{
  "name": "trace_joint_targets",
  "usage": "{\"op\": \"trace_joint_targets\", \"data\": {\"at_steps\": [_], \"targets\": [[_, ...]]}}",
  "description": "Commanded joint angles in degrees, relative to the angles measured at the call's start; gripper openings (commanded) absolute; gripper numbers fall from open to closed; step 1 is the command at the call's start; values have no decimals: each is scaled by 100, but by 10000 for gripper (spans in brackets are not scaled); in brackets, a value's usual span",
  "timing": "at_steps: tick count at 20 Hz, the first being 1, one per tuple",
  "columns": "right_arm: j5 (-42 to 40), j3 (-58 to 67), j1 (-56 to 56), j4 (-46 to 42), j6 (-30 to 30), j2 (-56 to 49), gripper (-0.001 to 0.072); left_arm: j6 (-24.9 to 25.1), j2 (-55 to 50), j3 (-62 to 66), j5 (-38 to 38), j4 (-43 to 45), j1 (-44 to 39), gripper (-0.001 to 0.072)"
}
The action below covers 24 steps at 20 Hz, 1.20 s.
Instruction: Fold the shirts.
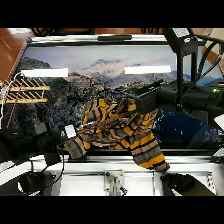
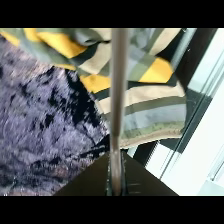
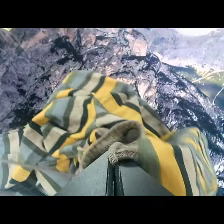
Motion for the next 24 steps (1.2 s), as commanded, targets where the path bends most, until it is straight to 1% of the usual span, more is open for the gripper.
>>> {"op": "trace_joint_targets", "data": {"at_steps": [1, 3, 5, 7, 8, 10, 11, 12, 14, 16, 17, 19, 21, 24], "targets": [[-66, 7, 0, 33, 22, 4, 56, 334, -63, -118, 179, 168, 87, 46], [175, 7, -2, 24, 22, 4, 56, 352, 28, -109, 186, 531, 282, 45], [422, 7, -4, -142, 52, 4, 56, 459, 129, -96, 155, 568, 651, 46], [629, 7, -4, -540, 192, 4, 57, 490, 173, -85, 26, 535, 1062, 46], [688, 7, -4, -859, 269, 2, 57, 579, 184, -87, 15, 374, 1158, 46], [645, 7, -4, -1644, 389, 2, 56, 813, 114, -107, 11, -555, 1156, 45], [529, 7, -4, -1919, 407, 2, 56, 817, 20, -160, 13, -970, 1115, 46], [306, 7, -4, -2050, 393, 2, 56, 815, -103, -240, 35, -1165, 1060, 46], [-282, 7, 0, -1928, 358, 2, 56, 811, -404, -426, 321, -1257, 946, 46], [-719, 7, 0, -1624, 260, 2, 56, 680, -688, -490, 933, -1257, 940, 46], [-813, 7, 0, -1434, 149, 2, 56, 527, -798, -487, 1309, -1239, 942, 47], [-811, 7, 0, -911, -232, 2, 56, 382, -896, -485, 1919, -1248, 1012, 46], [-835, 7, 0, -413, -621, 2, 56, 391, -914, -446, 2094, -1252, 1156, 46], [-1080, 7, 2, 122, -970, 2, 56, 660, -914, -407, 2079, -1318, 1414, 46]]}}
